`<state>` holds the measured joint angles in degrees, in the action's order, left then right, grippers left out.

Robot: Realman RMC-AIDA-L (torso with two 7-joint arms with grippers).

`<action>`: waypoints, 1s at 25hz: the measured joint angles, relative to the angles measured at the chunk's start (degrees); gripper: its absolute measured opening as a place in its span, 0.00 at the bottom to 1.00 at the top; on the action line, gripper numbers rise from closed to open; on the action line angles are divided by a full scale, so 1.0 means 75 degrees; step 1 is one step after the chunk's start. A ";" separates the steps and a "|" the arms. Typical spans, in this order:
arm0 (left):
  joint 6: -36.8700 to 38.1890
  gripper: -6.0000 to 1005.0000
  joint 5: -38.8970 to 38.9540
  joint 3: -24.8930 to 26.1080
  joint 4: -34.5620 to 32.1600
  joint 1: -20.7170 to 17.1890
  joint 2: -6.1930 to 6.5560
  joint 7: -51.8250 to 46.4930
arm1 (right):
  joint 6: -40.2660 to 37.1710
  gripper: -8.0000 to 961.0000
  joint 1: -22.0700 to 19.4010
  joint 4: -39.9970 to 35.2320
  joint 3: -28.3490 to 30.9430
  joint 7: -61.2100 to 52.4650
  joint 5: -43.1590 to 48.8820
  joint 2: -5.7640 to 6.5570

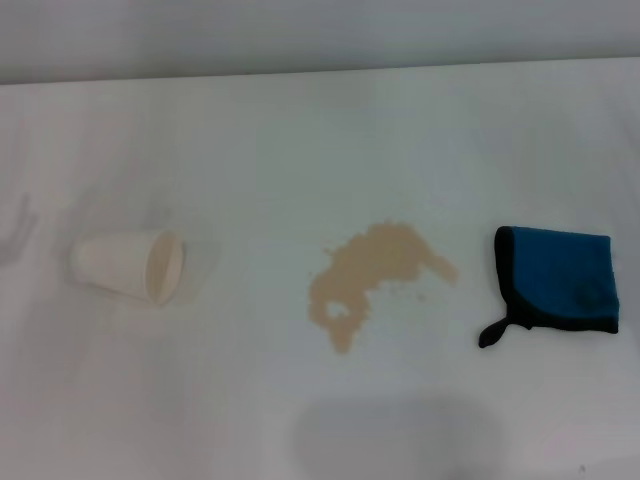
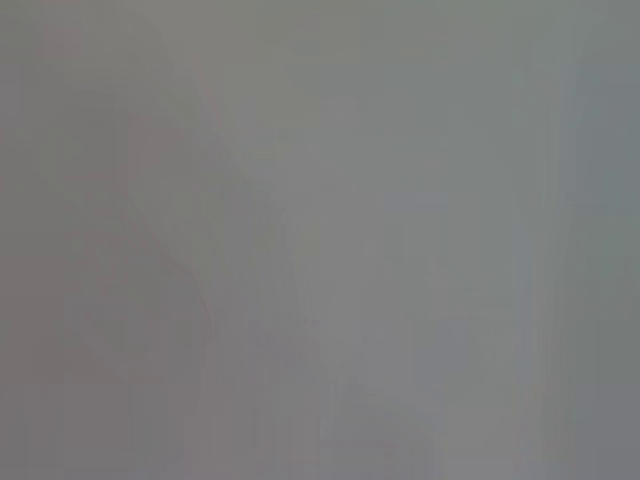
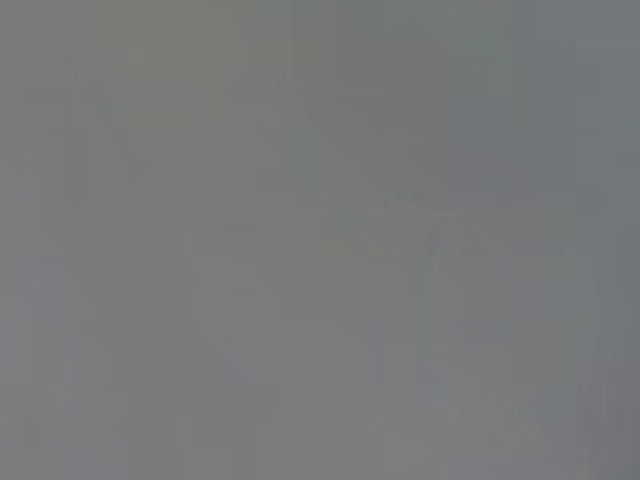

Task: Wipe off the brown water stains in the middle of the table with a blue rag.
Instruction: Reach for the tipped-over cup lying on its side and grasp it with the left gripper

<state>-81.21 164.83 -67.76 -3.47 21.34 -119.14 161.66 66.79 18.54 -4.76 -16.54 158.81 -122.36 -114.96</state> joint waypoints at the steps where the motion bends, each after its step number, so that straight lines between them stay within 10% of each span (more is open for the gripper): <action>1: 0.0000 0.87 0.0003 0.0005 -0.0004 0.0015 0.0000 0.0002 | 0.0000 0.81 0.0000 0.0008 -0.0017 -0.0004 0.0006 0.0000; 25: -0.0106 0.87 -0.0044 -0.0037 -0.0006 0.0028 -0.0004 -0.0124 | -0.0066 0.81 -0.0082 0.0281 -0.0045 -0.0011 0.0015 0.0000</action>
<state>-82.01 164.50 -68.04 -3.52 21.55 -119.16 160.74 66.30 17.93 -2.65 -16.88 158.73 -122.25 -114.96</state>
